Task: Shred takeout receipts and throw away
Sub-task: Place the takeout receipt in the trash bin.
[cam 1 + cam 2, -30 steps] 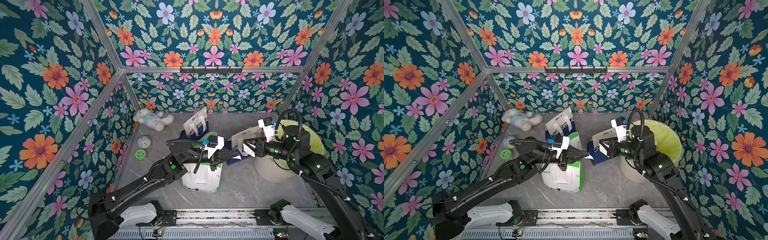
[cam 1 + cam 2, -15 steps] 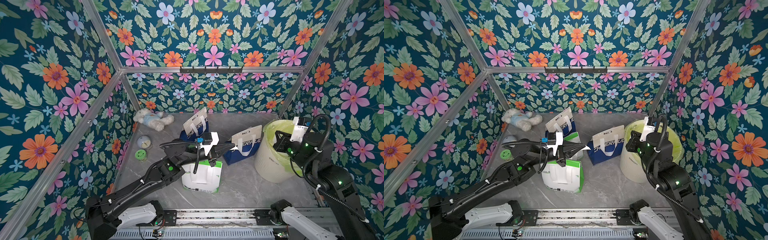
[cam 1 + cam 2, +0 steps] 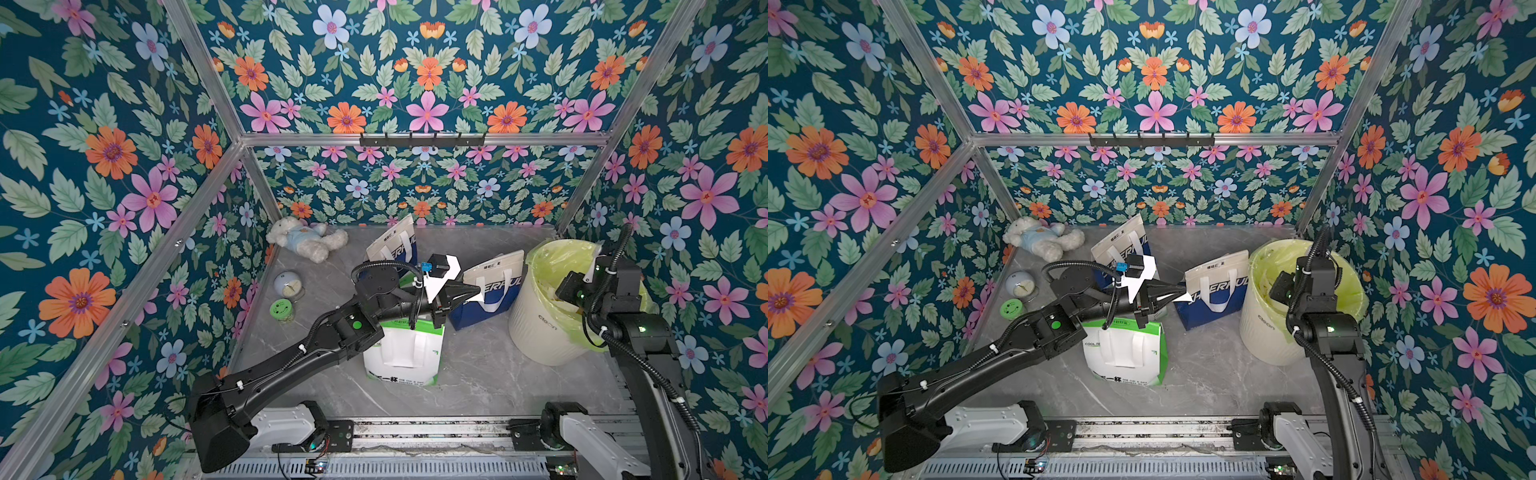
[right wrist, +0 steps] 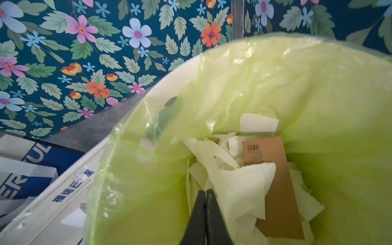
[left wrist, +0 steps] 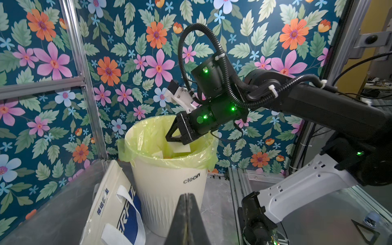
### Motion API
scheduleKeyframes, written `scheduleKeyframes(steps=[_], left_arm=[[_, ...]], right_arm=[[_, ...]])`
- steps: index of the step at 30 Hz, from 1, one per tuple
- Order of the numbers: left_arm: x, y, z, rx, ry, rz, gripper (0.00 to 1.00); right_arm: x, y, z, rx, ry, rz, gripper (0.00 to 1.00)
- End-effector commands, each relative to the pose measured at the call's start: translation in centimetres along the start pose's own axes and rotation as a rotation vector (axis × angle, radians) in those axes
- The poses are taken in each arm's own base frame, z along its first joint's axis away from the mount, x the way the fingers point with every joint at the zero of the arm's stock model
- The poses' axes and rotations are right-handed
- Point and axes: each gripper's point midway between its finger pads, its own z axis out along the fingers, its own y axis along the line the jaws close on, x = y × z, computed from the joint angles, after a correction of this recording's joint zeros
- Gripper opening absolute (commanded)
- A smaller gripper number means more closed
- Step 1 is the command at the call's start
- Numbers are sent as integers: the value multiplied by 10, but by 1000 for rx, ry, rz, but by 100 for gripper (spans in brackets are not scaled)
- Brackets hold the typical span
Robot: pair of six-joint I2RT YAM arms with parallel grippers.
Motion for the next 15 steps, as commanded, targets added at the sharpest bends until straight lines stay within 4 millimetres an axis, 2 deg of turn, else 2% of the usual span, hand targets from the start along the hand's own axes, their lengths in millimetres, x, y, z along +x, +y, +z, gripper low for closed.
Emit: scheduleKeyframes(steps=[1, 4, 9, 12, 15], left_arm=[[4, 1, 2, -6, 20, -14, 0], [5, 3, 5, -14, 23, -11, 0], [8, 7, 10, -22, 26, -28, 0], [6, 12, 10, -45, 2, -47, 0], [2, 16, 9, -71, -38, -70, 0]], right_arm=[[8, 28, -6, -167, 68, 22, 57], [14, 36, -9, -207, 116, 12, 68], [13, 49, -24, -292, 118, 6, 74], [8, 70, -42, -429, 98, -13, 74], [5, 107, -75, -688, 65, -53, 70]])
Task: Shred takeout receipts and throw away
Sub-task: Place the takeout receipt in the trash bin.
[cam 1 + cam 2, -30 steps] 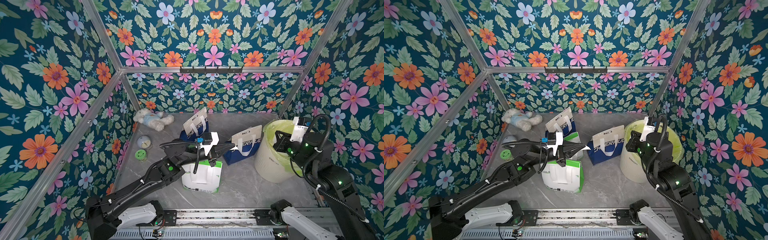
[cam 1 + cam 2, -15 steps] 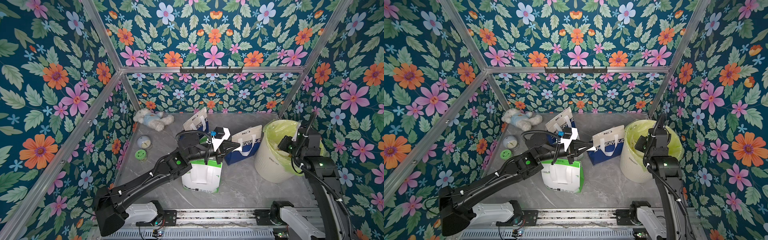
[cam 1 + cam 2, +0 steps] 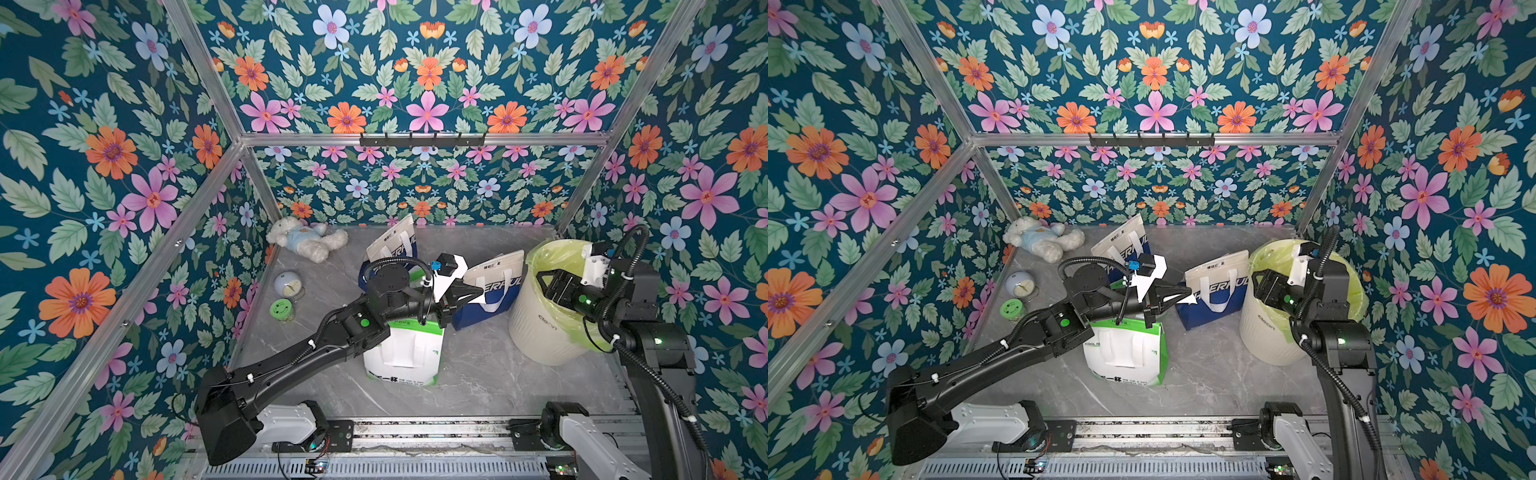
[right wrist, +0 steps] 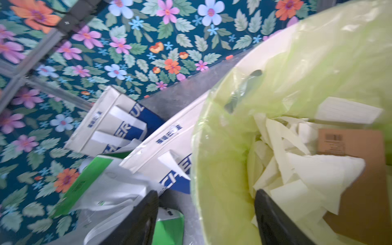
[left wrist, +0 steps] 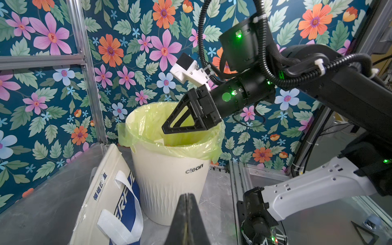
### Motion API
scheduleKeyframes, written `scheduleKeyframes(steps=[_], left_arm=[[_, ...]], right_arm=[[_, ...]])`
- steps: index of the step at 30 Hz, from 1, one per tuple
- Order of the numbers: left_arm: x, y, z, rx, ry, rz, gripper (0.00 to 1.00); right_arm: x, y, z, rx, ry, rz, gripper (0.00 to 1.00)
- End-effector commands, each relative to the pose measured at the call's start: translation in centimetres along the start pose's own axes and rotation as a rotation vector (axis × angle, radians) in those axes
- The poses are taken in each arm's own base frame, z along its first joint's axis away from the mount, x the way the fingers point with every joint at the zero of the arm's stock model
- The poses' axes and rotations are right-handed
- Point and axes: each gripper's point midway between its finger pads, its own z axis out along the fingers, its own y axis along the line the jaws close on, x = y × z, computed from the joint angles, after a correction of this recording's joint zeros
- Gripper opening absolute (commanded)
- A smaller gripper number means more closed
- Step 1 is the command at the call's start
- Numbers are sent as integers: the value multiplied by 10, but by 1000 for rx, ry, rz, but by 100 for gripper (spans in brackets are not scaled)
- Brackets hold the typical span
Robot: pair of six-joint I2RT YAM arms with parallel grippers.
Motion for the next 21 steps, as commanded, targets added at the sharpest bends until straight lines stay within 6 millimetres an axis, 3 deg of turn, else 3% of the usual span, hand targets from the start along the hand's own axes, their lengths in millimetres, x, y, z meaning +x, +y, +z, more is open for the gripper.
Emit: scheduleKeyframes(steps=[1, 4, 6, 15, 21], left_arm=[[-17, 4, -2, -28, -87, -29, 0], [-26, 5, -2, -26, -147, -75, 0], [-30, 4, 0, -4, -180, -115, 0], [-45, -5, 3, 96, -280, -245, 0], [-48, -6, 5, 107, -294, -262, 0]], right_arm=[[0, 64, -18, -362, -9, -87, 67], [12, 107, -39, -686, 12, -126, 62], [19, 121, -49, -818, 28, -136, 60], [47, 144, -70, -988, 129, -234, 61], [51, 149, -67, -1005, 154, -241, 43]])
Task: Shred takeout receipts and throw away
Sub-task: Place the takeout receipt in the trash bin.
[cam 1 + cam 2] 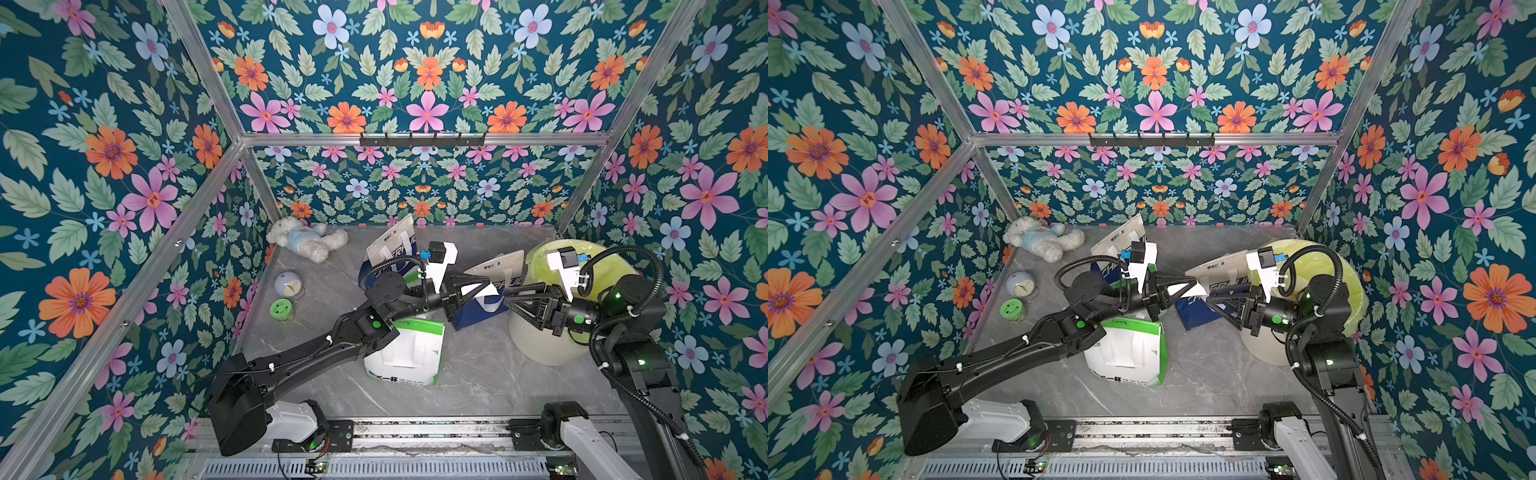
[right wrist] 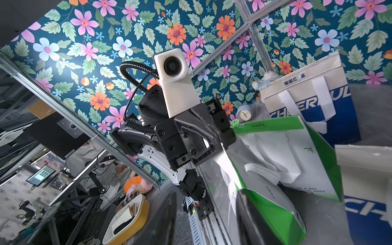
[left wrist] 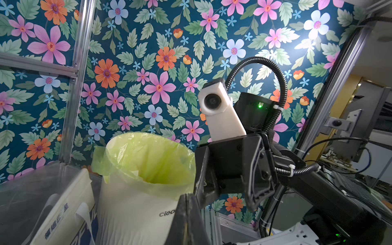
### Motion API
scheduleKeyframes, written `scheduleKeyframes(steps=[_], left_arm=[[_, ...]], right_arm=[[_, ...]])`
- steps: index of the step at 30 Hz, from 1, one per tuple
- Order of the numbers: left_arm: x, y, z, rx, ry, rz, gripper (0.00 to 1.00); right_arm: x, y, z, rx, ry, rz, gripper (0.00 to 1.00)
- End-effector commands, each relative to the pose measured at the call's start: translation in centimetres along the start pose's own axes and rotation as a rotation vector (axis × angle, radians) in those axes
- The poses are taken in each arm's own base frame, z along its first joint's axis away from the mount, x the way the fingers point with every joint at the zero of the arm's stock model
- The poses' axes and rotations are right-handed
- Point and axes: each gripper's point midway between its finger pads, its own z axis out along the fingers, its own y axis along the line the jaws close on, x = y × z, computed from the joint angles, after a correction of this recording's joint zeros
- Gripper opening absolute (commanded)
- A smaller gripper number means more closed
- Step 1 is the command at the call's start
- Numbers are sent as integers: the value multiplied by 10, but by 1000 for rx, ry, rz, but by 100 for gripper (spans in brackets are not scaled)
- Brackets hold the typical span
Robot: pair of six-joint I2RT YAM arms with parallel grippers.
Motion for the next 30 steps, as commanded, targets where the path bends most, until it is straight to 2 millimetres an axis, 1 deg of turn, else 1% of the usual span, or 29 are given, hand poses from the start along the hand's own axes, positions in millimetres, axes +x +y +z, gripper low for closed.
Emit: scheduleKeyframes(steps=[1, 4, 7, 11, 14, 16, 21, 23, 26, 30], left_arm=[[-14, -10, 1, 45, -53, -17, 0], [-14, -11, 1, 53, -55, -25, 0], [-12, -12, 2, 66, -66, -30, 0], [-9, -13, 4, 79, -61, -37, 0], [-9, -14, 4, 87, -61, -39, 0], [-11, -17, 3, 90, -64, -36, 0], [-13, -19, 0, 90, -62, -31, 0], [-13, -22, 0, 95, -61, -29, 0], [-12, -21, 0, 95, -57, -31, 0], [-10, -20, 2, 95, -57, -33, 0]], right_arm=[[-1, 3, 2, -21, 7, -35, 43], [-2, 1, 3, -14, 1, -37, 43], [-4, 1, 5, -10, -9, -43, 47], [-1, -1, 11, -13, 3, -38, 48], [2, -7, 14, 20, 10, -41, 56], [1, -12, 14, 45, 4, -42, 57], [-1, -28, 13, 138, -7, -44, 57], [-2, -30, 13, 149, -10, -44, 57], [-3, -27, 15, 116, -13, -37, 56], [-5, -16, 19, 59, -13, -47, 45]])
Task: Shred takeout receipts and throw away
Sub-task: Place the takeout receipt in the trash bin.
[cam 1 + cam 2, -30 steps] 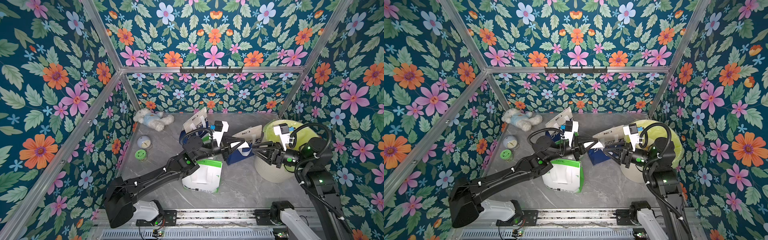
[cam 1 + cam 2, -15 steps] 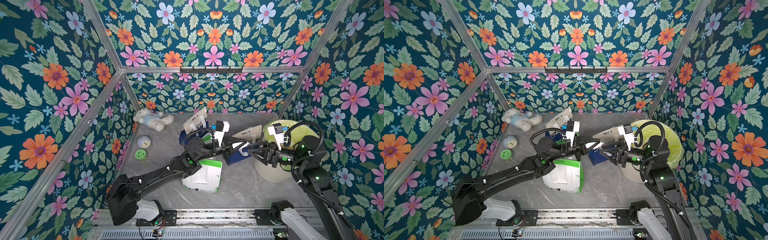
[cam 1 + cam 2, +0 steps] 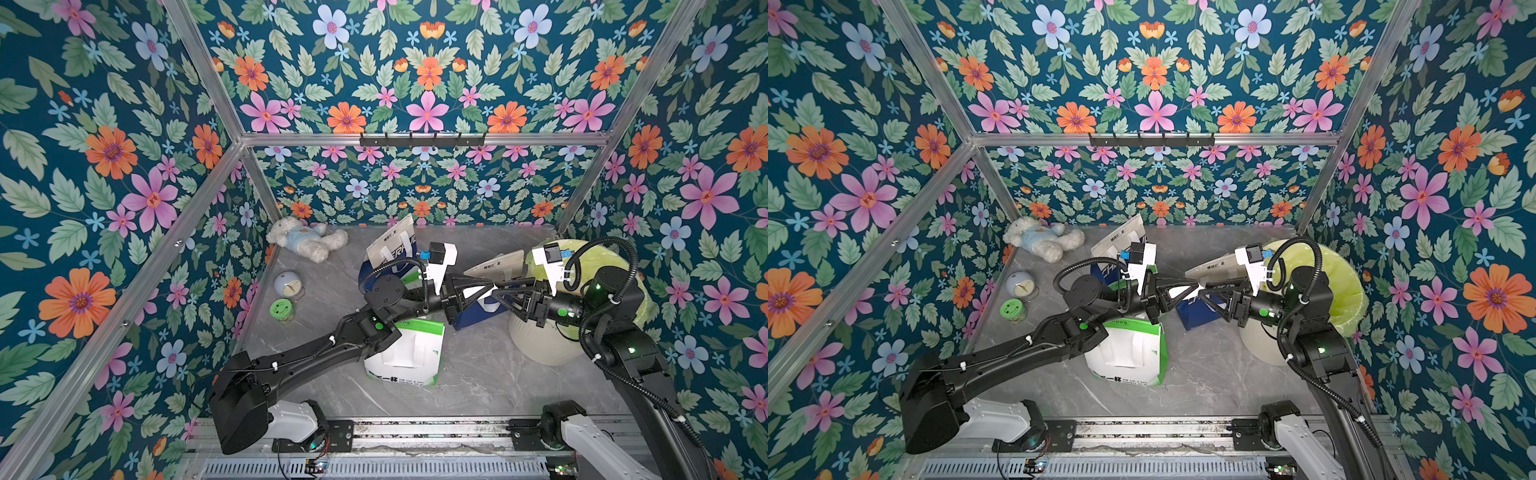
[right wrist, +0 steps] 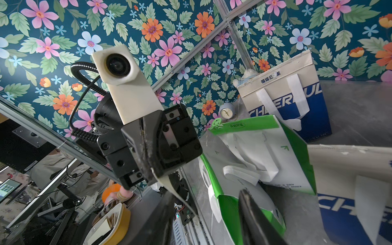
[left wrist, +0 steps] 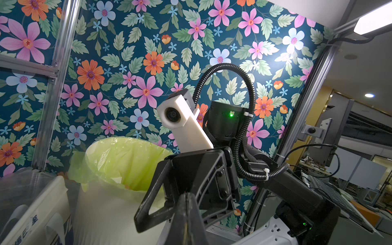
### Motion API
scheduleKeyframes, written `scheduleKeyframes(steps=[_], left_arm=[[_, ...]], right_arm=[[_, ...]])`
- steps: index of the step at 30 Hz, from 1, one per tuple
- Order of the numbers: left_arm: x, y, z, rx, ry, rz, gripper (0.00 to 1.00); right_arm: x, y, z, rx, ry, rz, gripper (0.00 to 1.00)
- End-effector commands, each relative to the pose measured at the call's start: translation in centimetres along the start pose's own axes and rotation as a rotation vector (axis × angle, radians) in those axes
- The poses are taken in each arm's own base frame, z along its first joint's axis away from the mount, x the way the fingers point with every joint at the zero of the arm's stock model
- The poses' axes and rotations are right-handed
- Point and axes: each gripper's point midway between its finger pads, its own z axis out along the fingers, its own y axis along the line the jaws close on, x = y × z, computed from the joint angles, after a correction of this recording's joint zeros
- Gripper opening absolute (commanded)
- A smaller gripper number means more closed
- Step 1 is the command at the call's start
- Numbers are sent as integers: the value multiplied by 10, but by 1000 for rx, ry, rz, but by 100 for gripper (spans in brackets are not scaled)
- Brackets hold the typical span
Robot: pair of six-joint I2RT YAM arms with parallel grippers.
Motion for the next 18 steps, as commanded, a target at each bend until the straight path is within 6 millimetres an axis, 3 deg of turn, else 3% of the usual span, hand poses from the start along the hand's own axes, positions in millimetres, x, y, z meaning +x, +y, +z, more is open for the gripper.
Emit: scheduleKeyframes(steps=[1, 8, 14, 18], left_arm=[[-7, -7, 2, 34, -29, 16, 0], [-2, -4, 4, 26, -21, 6, 0], [-3, -4, 4, 23, -21, 11, 0], [-3, -4, 3, 22, -16, 17, 0]], right_arm=[[-7, 14, 2, -56, -11, -37, 44], [0, 27, 12, -114, 44, -47, 38], [0, 25, 14, -106, 48, -41, 5], [0, 22, 13, -83, 39, -38, 0]])
